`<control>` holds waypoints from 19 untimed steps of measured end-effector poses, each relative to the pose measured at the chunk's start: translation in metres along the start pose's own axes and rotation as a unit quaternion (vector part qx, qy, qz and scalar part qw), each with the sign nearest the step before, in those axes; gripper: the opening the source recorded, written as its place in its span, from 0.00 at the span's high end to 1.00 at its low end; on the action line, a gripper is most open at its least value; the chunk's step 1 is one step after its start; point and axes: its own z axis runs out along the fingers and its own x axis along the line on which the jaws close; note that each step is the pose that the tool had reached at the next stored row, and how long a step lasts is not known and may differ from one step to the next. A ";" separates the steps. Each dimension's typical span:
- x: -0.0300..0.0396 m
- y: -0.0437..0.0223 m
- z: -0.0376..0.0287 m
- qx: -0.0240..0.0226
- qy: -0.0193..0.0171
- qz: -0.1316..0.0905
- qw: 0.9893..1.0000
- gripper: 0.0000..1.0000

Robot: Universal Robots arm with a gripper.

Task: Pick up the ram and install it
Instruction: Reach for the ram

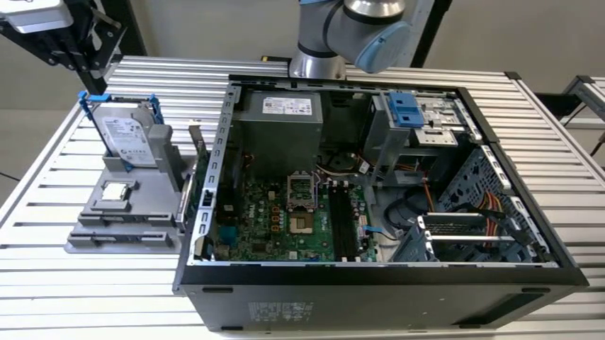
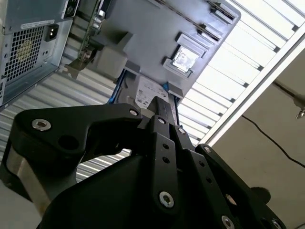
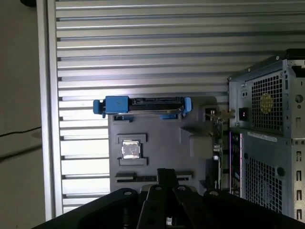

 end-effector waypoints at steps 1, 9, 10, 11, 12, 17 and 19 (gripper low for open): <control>0.0001 0.0000 0.0000 0.000 0.000 -0.003 1.000 1.00; 0.0002 -0.0003 0.0000 0.000 0.000 -0.008 1.000 1.00; 0.0003 -0.0005 0.0000 0.000 0.001 -0.008 1.000 1.00; 0.0002 -0.0009 -0.0001 0.000 0.001 -0.008 1.000 1.00; 0.0002 -0.0012 -0.0001 0.000 0.001 -0.008 1.000 1.00; 0.0001 -0.0039 -0.0002 0.000 0.001 -0.008 1.000 1.00; 0.0000 -0.0048 -0.0002 0.000 0.001 -0.008 1.000 1.00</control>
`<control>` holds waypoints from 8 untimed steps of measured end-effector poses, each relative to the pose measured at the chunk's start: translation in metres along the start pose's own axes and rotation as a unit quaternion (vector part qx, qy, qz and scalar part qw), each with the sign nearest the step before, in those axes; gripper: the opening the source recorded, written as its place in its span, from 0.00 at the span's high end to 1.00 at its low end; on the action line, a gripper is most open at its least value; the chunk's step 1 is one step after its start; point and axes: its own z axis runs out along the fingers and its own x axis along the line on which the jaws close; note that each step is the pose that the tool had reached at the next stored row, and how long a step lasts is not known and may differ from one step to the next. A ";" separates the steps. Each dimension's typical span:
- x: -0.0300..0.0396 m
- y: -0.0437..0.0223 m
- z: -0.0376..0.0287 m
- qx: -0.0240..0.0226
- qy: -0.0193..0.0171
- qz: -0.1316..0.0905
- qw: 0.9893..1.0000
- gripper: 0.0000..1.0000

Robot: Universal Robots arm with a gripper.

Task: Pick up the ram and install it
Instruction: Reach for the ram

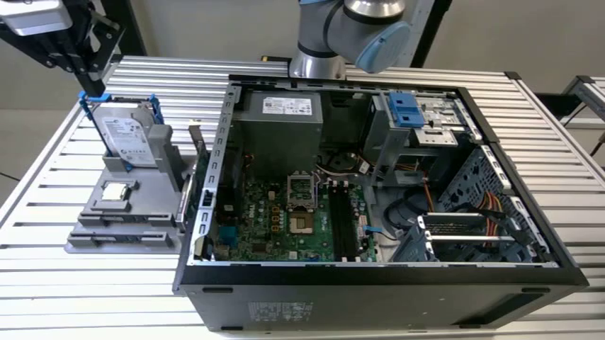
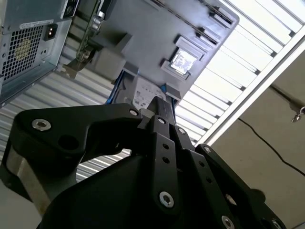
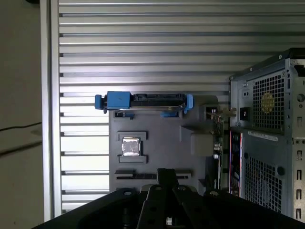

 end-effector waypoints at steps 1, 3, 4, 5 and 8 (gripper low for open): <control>0.0000 -0.0006 0.0000 0.000 0.000 0.000 1.000 1.00; 0.0000 -0.0020 -0.0001 0.000 0.000 0.000 1.000 1.00; -0.0001 -0.0026 -0.0001 0.000 0.000 0.000 1.000 1.00; -0.0001 -0.0032 -0.0001 0.000 0.000 0.000 1.000 1.00; -0.0001 -0.0053 -0.0002 0.000 0.000 0.000 1.000 1.00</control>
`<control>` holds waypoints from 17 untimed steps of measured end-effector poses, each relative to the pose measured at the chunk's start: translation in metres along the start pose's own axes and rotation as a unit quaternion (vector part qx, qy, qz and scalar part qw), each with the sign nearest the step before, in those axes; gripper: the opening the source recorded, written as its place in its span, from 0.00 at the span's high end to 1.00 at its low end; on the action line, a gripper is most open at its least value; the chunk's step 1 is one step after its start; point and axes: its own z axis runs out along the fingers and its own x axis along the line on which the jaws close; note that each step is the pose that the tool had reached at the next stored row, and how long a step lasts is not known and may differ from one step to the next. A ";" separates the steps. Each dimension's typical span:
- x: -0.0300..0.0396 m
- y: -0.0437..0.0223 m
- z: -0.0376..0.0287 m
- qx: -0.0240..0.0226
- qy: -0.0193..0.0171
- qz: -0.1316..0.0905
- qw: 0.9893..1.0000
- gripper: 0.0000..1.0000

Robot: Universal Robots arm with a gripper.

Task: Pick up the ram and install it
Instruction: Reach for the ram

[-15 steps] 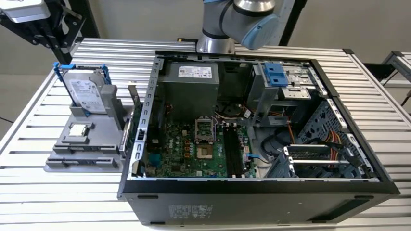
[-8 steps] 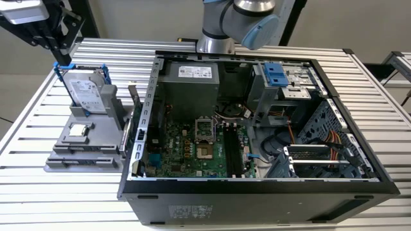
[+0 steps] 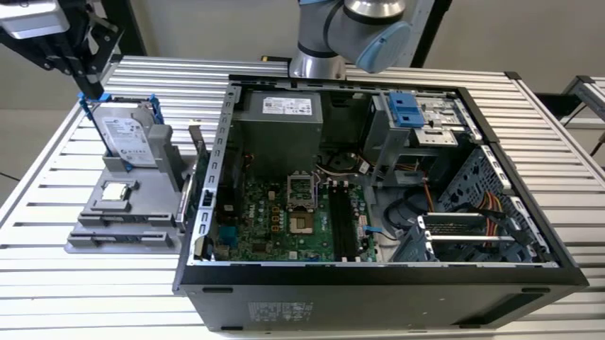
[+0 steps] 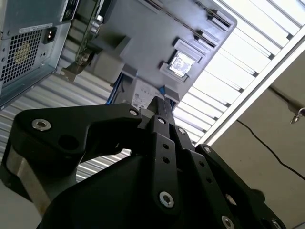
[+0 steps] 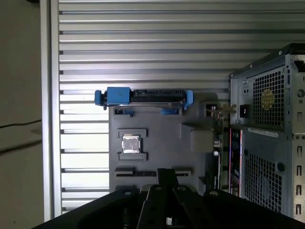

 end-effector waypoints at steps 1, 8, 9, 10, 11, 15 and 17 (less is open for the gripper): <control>0.0000 -0.0005 0.0000 0.000 0.000 0.000 1.000 1.00; 0.0000 -0.0043 -0.0002 0.000 0.000 0.000 1.000 1.00; -0.0001 -0.0049 -0.0002 0.000 0.000 0.000 1.000 1.00; -0.0001 -0.0057 -0.0003 0.000 0.000 0.000 1.000 1.00; -0.0001 -0.0064 -0.0003 0.000 0.000 0.000 1.000 1.00; -0.0001 -0.0092 -0.0005 0.000 0.000 0.000 1.000 1.00; -0.0001 -0.0106 -0.0005 0.000 0.000 0.000 1.000 1.00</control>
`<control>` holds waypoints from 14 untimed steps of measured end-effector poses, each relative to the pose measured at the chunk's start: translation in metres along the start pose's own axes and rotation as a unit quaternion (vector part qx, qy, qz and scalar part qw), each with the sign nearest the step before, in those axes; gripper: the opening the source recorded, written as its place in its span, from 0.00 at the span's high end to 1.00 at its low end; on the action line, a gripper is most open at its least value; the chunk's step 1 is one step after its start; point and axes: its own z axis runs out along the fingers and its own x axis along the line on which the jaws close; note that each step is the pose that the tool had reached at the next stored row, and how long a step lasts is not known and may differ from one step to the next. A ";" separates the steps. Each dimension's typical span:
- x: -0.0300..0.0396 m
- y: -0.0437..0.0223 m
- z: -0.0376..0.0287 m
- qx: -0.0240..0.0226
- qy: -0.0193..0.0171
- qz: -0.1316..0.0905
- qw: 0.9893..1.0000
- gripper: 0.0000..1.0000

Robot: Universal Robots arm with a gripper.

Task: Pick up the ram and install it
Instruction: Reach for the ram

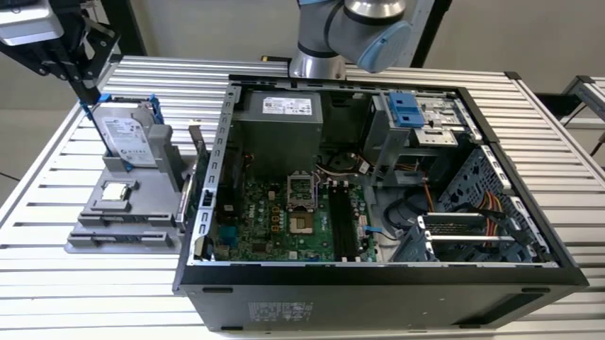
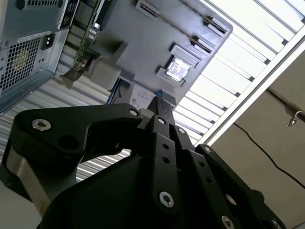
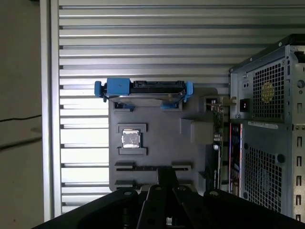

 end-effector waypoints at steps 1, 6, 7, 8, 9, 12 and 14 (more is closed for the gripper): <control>0.0000 -0.0007 -0.0001 0.000 0.000 0.000 1.000 1.00; 0.0000 -0.0047 -0.0002 0.000 0.000 0.000 1.000 1.00; 0.0000 -0.0055 -0.0003 0.000 0.000 0.000 1.000 1.00; 0.0000 -0.0064 -0.0003 0.000 0.000 0.000 1.000 1.00; 0.0000 -0.0072 -0.0003 0.000 0.000 0.000 1.000 1.00; 0.0000 -0.0100 -0.0005 0.000 0.000 0.000 1.000 1.00; 0.0000 -0.0115 -0.0005 0.000 0.000 0.000 1.000 1.00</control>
